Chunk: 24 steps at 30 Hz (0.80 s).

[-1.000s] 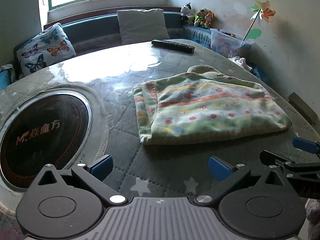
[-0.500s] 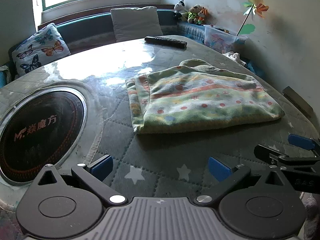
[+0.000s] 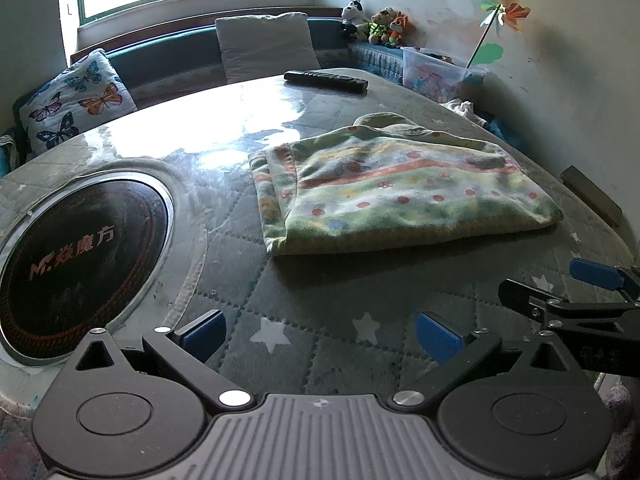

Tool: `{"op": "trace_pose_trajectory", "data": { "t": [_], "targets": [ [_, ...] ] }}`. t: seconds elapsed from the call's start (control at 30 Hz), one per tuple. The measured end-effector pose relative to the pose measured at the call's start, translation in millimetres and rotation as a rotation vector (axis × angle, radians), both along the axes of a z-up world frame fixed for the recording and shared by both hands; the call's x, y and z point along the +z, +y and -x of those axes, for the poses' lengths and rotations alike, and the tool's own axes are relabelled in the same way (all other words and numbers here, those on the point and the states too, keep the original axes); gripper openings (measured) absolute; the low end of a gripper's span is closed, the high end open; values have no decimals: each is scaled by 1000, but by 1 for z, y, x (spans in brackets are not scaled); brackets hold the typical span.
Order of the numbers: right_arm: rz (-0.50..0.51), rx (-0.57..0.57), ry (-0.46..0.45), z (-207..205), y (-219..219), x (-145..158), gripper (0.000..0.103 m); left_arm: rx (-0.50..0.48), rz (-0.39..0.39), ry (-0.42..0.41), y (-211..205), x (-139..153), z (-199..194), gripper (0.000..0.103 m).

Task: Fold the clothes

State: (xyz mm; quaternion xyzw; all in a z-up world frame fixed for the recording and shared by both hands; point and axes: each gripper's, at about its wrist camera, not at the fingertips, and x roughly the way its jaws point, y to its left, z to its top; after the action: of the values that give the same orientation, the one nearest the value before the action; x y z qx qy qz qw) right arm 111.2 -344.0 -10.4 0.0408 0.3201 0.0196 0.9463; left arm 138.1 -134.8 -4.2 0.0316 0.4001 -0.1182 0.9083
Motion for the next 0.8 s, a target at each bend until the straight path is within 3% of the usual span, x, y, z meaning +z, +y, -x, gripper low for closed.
{"op": "trace_pose_trajectory", "data": {
  "t": [0.8],
  "targets": [
    [-1, 0, -19, 19, 8, 5, 103, -18, 2, -17, 0, 1, 25, 103]
  ]
}}
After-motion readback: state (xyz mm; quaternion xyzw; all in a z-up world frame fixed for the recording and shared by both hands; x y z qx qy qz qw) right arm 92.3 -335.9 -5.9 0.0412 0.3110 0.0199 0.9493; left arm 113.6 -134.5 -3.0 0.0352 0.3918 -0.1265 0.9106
